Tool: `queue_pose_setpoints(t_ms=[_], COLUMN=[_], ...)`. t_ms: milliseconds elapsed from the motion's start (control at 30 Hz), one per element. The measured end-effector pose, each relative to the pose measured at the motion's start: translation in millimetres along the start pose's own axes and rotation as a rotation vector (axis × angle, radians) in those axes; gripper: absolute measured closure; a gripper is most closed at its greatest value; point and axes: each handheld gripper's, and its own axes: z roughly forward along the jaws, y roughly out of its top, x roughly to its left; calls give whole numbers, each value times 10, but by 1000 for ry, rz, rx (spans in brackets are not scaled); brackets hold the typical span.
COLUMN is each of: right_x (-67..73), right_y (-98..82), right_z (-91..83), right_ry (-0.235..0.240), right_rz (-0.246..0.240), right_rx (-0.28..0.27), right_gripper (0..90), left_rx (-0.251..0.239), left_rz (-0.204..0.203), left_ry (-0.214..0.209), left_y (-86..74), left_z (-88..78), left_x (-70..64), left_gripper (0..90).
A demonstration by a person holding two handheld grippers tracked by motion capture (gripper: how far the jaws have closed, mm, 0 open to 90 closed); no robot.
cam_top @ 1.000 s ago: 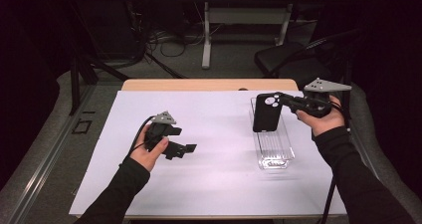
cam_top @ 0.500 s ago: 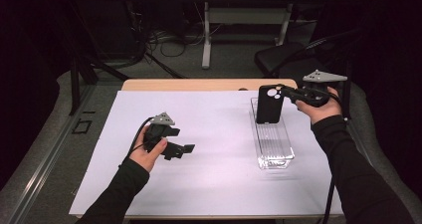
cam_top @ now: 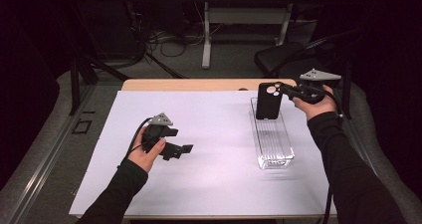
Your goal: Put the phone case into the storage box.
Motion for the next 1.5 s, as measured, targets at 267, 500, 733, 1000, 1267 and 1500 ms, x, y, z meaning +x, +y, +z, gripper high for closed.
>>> queue_pose_setpoints(t_ms=[267,500,733,1000,1267,1500], right_x=[-45,-91,-142,-166,-178,-169], right_y=[-48,-101,-148,-174,-216,-263], right_z=[126,225,296,350,422,505], right_ry=[-11,-25,-33,-45,-48,-48], right_rz=[-11,-24,-23,-24,-44,-62], right_rx=[-9,-24,-53,-74,-87,-109], right_gripper=[854,853,854,854,854,853], left_rx=[3,4,11,16,20,22], left_rz=[-9,-14,-15,-20,-19,-23], left_ry=[4,4,2,0,-1,2], left_y=[-39,-57,-71,-80,-91,-105], left_z=[-6,14,45,56,64,61], left_x=[26,35,38,41,43,46], left_gripper=[161,160,160,161,160,160])
